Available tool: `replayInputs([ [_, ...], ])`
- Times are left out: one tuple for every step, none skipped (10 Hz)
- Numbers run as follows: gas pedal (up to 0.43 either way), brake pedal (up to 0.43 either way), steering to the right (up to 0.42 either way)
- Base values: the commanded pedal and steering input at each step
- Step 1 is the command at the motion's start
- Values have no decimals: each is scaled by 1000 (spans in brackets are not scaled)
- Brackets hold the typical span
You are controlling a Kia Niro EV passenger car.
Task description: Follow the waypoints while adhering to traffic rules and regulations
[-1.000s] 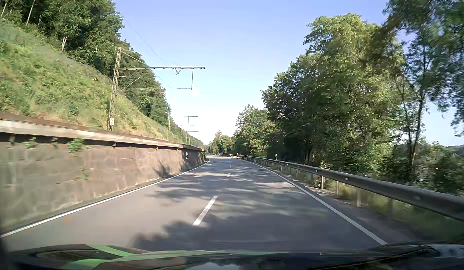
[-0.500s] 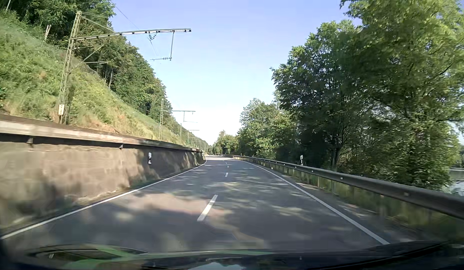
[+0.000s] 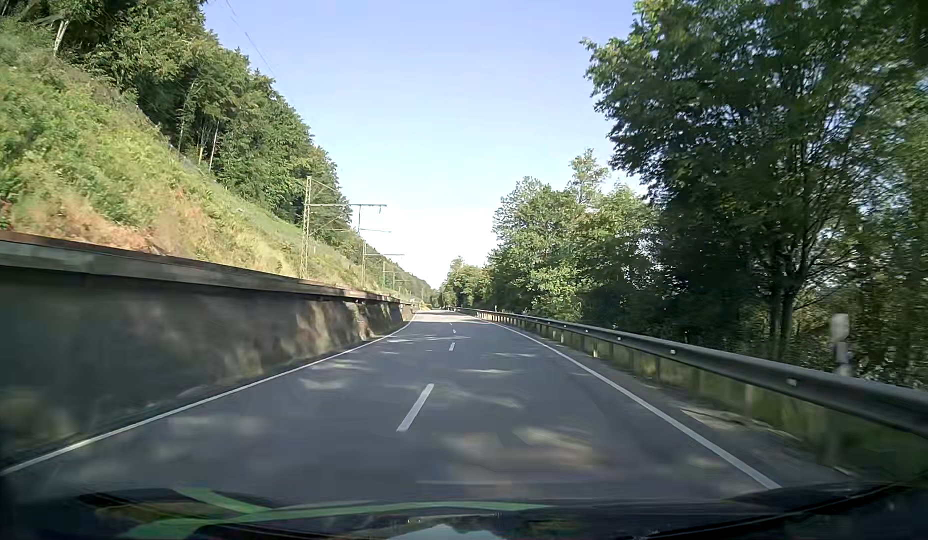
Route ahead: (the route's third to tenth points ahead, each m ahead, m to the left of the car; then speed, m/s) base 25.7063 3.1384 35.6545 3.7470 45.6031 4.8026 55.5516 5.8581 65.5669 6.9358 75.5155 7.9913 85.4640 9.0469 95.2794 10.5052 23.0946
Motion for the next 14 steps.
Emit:
replayInputs([
  [228,0,-13],
  [240,0,-13],
  [248,0,-13],
  [260,0,-14],
  [260,0,-14],
  [260,0,-15],
  [280,0,-15],
  [280,0,-15],
  [280,0,-15],
  [280,0,-15],
  [280,0,-14],
  [280,0,-14],
  [280,0,-13],
  [280,0,-12],
])
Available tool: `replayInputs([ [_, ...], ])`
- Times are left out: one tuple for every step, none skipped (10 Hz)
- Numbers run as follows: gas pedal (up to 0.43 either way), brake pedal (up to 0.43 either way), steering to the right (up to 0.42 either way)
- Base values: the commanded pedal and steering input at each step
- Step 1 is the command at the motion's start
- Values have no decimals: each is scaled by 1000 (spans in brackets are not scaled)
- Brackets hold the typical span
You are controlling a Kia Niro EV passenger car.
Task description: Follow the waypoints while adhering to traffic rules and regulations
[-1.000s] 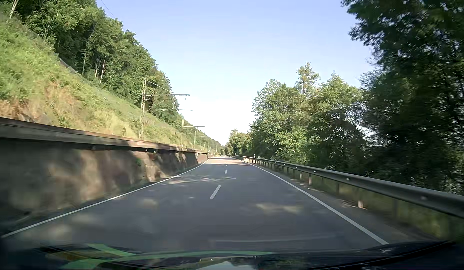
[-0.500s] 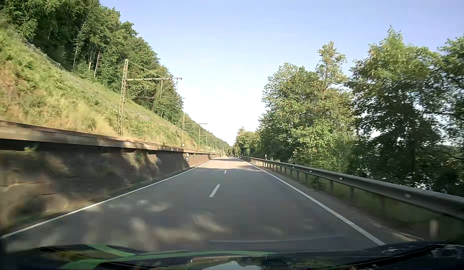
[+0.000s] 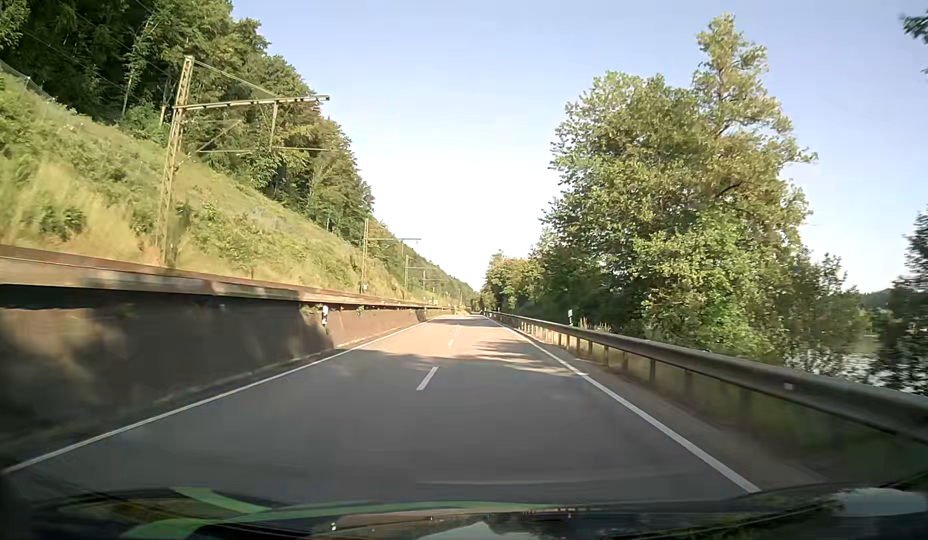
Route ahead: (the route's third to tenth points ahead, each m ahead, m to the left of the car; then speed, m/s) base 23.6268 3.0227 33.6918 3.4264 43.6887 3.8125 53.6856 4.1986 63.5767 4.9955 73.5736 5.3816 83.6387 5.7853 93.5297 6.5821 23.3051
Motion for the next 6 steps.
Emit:
replayInputs([
  [280,0,-12],
  [268,0,-12],
  [268,0,-12],
  [268,0,-12],
  [268,0,-11],
  [268,0,-9],
])
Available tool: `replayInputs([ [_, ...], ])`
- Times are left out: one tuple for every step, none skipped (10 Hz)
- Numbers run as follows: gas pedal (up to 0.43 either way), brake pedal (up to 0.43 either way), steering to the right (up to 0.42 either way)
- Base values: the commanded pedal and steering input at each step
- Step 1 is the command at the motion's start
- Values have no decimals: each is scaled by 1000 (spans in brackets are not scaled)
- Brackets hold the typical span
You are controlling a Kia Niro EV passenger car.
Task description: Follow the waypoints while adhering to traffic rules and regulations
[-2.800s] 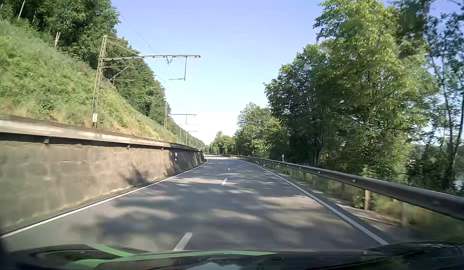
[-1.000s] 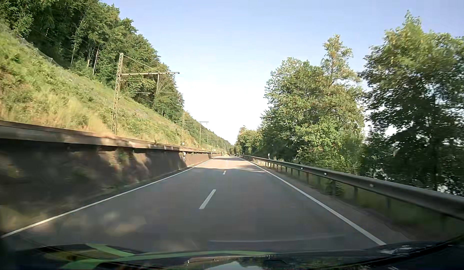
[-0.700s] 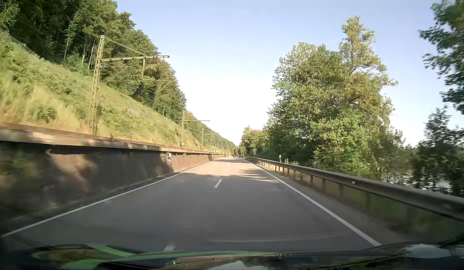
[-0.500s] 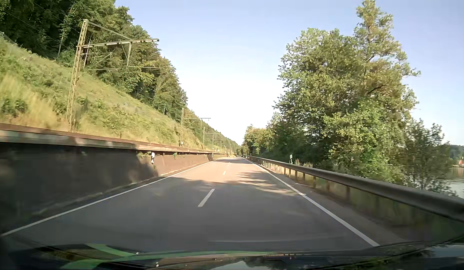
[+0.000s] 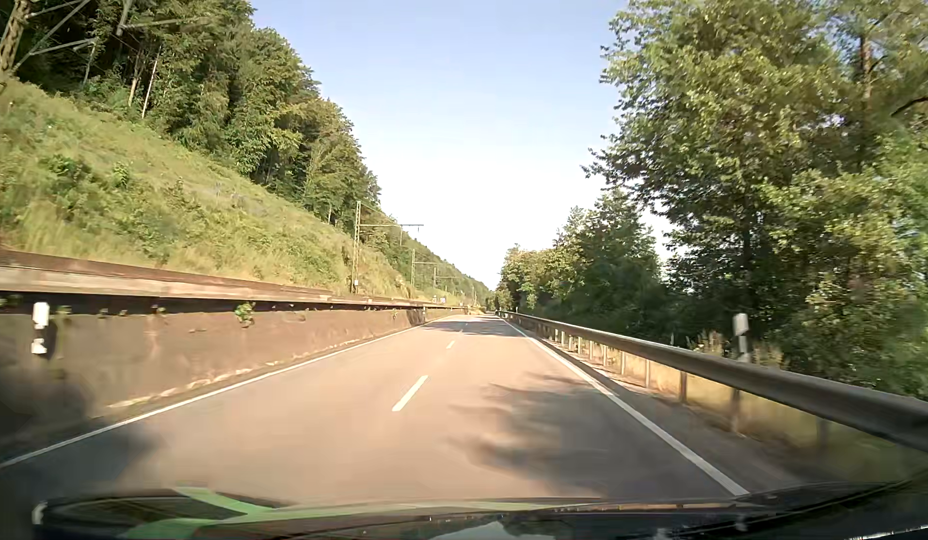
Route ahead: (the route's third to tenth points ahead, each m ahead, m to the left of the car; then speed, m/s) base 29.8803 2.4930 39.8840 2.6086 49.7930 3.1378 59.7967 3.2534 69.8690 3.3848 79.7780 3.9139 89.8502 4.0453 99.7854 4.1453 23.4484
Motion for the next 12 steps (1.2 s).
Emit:
replayInputs([
  [280,0,-7],
  [280,0,-6],
  [280,0,-6],
  [268,0,-5],
  [248,0,-4],
  [248,0,-4],
  [248,0,-2],
  [248,0,0],
  [260,0,1],
  [260,0,1],
  [268,0,1],
  [268,0,1],
])
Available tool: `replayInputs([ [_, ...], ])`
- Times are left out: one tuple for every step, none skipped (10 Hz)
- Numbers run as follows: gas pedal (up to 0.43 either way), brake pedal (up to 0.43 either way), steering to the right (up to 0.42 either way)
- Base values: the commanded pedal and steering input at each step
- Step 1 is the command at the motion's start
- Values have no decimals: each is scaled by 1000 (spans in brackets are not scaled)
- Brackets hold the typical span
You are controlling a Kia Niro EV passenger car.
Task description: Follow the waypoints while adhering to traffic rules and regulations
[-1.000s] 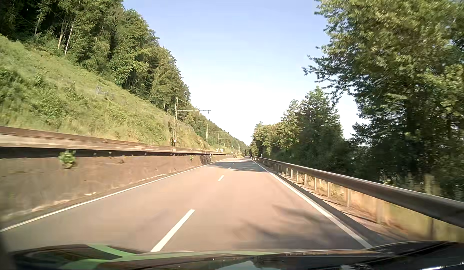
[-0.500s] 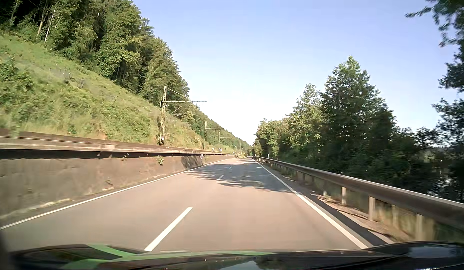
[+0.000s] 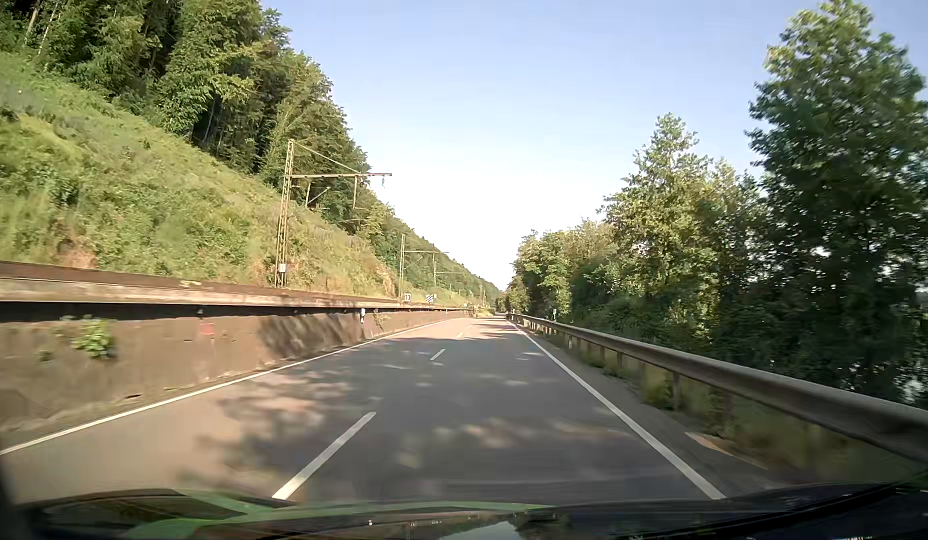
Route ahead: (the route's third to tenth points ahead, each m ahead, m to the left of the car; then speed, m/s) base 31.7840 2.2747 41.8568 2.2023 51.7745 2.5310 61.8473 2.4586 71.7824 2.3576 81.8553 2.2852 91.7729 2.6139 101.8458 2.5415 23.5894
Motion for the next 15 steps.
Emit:
replayInputs([
  [268,0,1],
  [260,0,0],
  [248,0,-3],
  [240,0,-3],
  [240,0,-3],
  [240,0,-3],
  [248,0,-3],
  [260,0,-3],
  [260,0,-2],
  [268,0,-1],
  [260,0,0],
  [248,0,1],
  [228,0,1],
  [220,0,1],
  [220,0,1],
])
